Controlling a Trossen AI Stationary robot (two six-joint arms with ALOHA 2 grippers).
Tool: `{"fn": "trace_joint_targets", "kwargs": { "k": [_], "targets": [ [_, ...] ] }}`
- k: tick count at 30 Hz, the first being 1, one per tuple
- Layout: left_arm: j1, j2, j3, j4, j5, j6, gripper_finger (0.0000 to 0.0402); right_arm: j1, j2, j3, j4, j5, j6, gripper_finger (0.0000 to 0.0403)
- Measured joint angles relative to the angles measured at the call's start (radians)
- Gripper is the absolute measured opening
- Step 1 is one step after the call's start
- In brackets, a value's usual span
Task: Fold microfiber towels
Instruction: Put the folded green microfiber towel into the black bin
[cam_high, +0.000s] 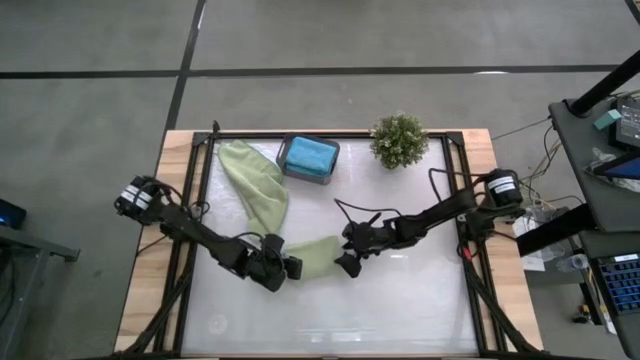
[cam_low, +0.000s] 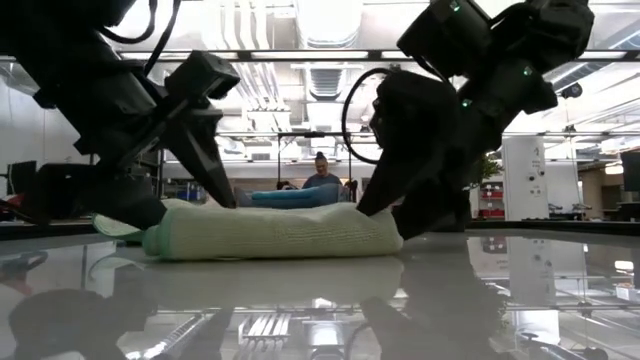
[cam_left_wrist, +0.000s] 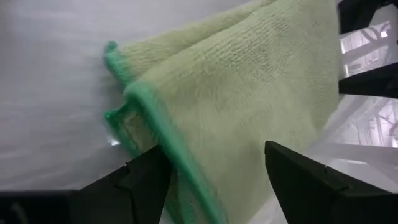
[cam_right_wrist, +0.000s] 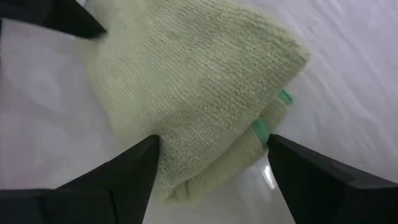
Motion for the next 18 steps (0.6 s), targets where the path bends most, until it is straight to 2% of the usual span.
{"fn": "trace_joint_targets", "kwargs": {
  "k": [9, 13, 18],
  "targets": [
    [-0.001, 0.047, 0.003, 0.048, -0.002, 0.017, 0.0239, 0.0, 0.031, 0.001, 0.088, -0.015, 0.007, 0.0262],
    [-0.001, 0.049, 0.002, 0.059, -0.015, 0.061, 0.0226, 0.0, 0.031, 0.001, 0.107, -0.023, -0.001, 0.0223],
    [-0.001, 0.052, 0.001, 0.063, -0.031, 0.103, 0.0179, 0.0, 0.031, 0.001, 0.119, -0.022, -0.011, 0.0161]
  ]
}}
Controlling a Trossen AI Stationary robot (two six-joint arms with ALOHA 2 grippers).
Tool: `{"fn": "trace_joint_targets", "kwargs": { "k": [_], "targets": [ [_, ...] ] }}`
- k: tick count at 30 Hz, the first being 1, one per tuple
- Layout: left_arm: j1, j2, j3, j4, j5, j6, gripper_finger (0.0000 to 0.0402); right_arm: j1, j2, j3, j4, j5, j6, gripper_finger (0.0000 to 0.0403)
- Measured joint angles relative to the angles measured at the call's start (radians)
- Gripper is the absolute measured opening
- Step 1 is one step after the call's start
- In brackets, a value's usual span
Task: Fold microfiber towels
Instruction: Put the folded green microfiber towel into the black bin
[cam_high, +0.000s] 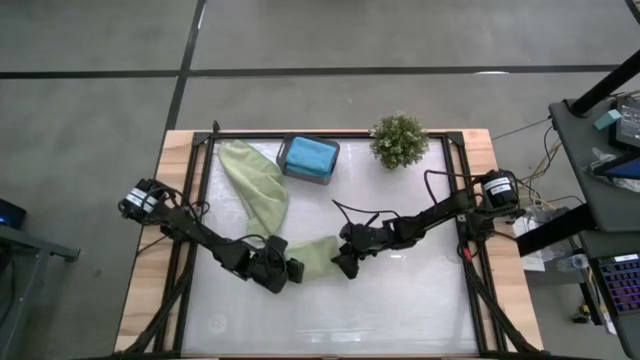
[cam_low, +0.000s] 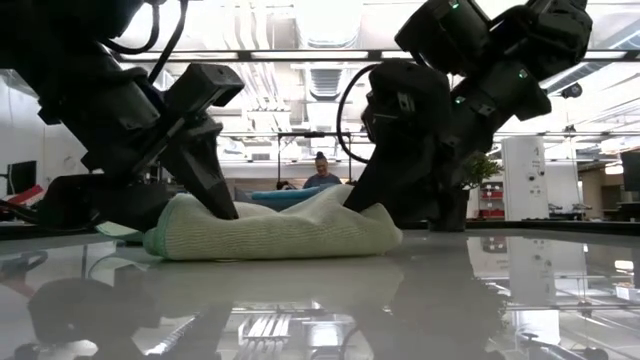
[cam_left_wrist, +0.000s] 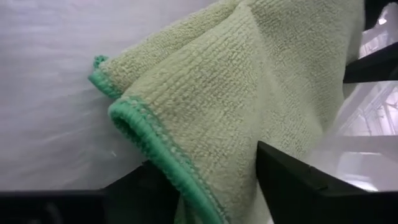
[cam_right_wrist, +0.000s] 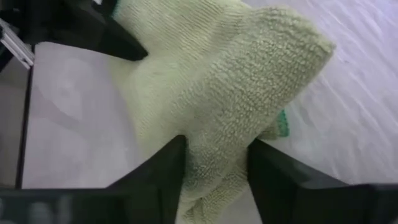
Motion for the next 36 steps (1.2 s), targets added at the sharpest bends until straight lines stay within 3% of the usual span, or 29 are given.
{"fn": "trace_joint_targets", "kwargs": {
  "k": [11, 13, 24, 32, 36],
  "targets": [
    [0.007, -0.004, -0.001, -0.005, -0.022, 0.134, 0.0034, 0.0, 0.0, 0.006, 0.017, 0.0, -0.041, 0.0027],
    [0.01, -0.008, -0.001, -0.007, -0.022, 0.154, 0.0014, 0.0, -0.001, 0.006, 0.024, 0.0, -0.061, 0.0018],
    [0.108, -0.194, -0.001, -0.137, -0.033, 0.416, 0.0017, -0.045, -0.074, 0.006, 0.124, 0.01, -0.174, 0.0015],
    [0.316, -0.413, 0.002, -0.142, -0.032, 0.859, 0.0017, -0.191, -0.147, 0.03, 0.145, 0.032, -0.296, 0.0014],
    [0.48, -0.505, 0.014, -0.139, 0.049, 1.079, 0.0017, -0.276, -0.147, 0.096, 0.13, 0.031, -0.372, 0.0014]
  ]
}}
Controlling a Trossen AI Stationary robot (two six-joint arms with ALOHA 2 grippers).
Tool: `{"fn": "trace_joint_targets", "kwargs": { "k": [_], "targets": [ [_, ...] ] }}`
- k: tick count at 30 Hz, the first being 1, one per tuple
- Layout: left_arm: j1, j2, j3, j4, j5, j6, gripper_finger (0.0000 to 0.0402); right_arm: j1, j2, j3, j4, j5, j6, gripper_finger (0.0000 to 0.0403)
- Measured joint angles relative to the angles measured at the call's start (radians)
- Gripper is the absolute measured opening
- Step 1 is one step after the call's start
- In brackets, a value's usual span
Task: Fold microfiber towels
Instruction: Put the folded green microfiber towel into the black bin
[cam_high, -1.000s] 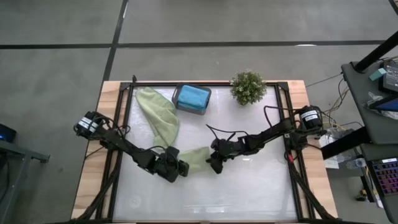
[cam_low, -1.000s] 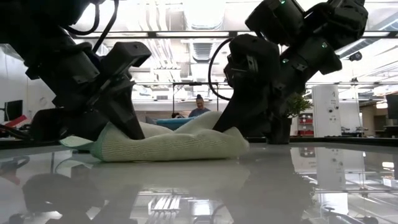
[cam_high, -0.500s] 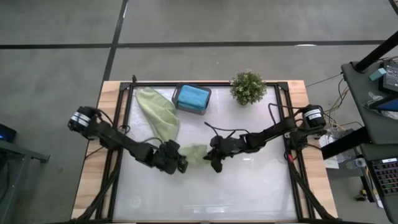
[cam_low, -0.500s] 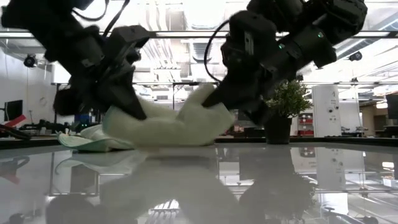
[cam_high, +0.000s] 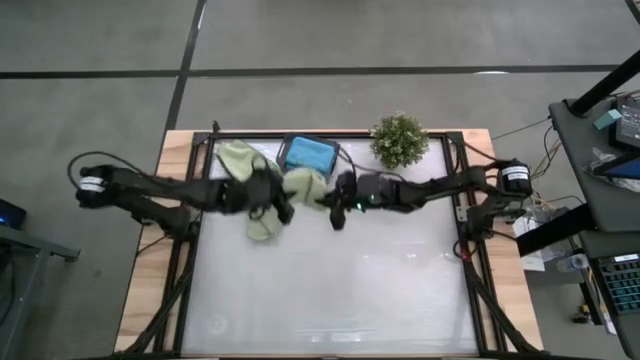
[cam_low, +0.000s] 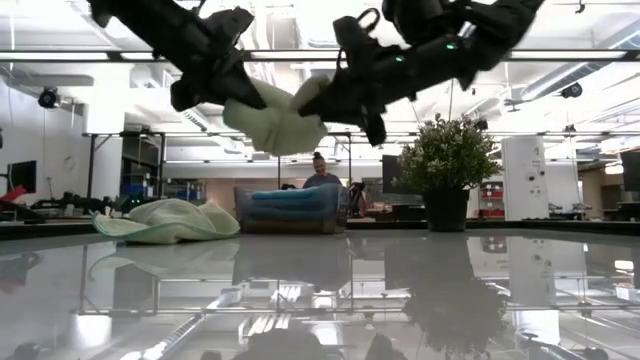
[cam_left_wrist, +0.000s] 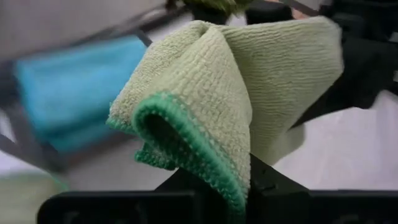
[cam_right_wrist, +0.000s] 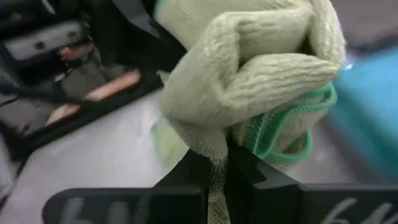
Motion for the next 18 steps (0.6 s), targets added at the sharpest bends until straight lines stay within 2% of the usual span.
{"fn": "trace_joint_targets", "kwargs": {
  "k": [4, 11, 15, 18],
  "targets": [
    [0.175, -0.039, 0.017, 0.0, 0.107, 0.161, 0.0017, -0.085, 0.0, 0.082, -0.024, -0.001, -0.049, 0.0013],
    [0.463, 0.003, 0.037, 0.066, 0.364, 0.33, 0.0017, -0.22, 0.029, 0.241, -0.254, -0.002, -0.102, 0.0013],
    [0.551, 0.086, 0.037, 0.125, 0.491, 0.364, 0.0017, -0.258, 0.069, 0.304, -0.383, -0.003, -0.109, 0.0013],
    [0.59, 0.156, 0.041, 0.135, 0.511, 0.391, 0.0017, -0.269, 0.087, 0.322, -0.438, -0.005, -0.12, 0.0013]
  ]
}}
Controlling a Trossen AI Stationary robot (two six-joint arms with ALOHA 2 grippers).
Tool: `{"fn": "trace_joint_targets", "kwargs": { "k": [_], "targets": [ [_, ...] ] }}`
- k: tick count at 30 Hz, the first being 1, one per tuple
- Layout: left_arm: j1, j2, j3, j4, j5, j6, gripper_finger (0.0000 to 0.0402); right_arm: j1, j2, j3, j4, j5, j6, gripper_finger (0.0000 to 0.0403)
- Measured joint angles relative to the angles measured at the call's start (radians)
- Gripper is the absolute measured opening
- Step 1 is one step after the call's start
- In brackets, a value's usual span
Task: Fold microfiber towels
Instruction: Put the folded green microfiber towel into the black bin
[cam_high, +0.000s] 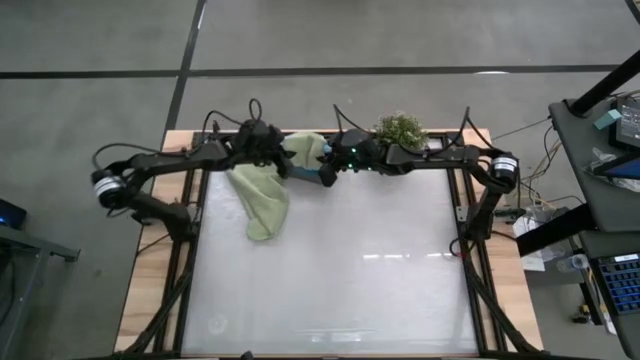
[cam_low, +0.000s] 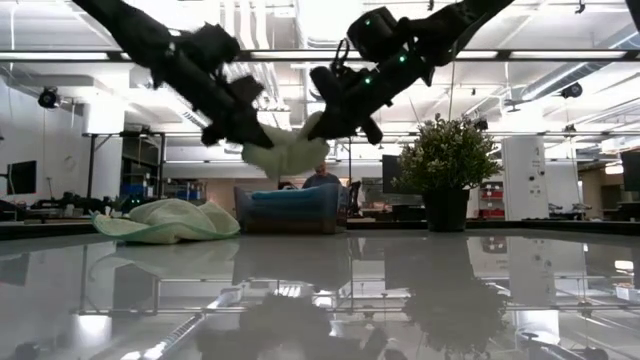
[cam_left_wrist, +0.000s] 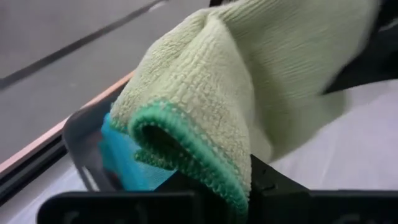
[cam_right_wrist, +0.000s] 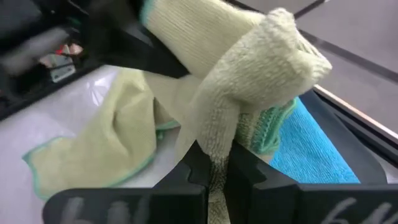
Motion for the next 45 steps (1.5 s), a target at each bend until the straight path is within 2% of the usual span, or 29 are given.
{"fn": "trace_joint_targets", "kwargs": {
  "k": [11, 21, 25, 36, 45],
  "targets": [
    [0.043, 0.216, 0.127, -0.004, 0.003, 0.102, 0.0017, -0.022, 0.006, 0.01, -0.066, 0.003, 0.018, 0.0013],
    [0.066, 0.227, 0.158, -0.029, -0.047, 0.105, 0.0019, -0.029, 0.025, 0.007, -0.064, 0.03, 0.011, 0.0018],
    [0.067, 0.227, 0.16, -0.067, -0.047, 0.106, 0.0035, -0.03, 0.026, 0.007, -0.091, 0.029, 0.012, 0.0045],
    [0.076, 0.227, 0.202, -0.18, -0.052, 0.157, 0.0125, -0.036, 0.017, 0.014, -0.176, 0.027, 0.028, 0.0135],
    [0.079, 0.218, 0.224, -0.216, -0.077, 0.2, 0.0135, -0.041, 0.011, 0.086, -0.334, 0.029, -0.012, 0.0161]
  ]
}}
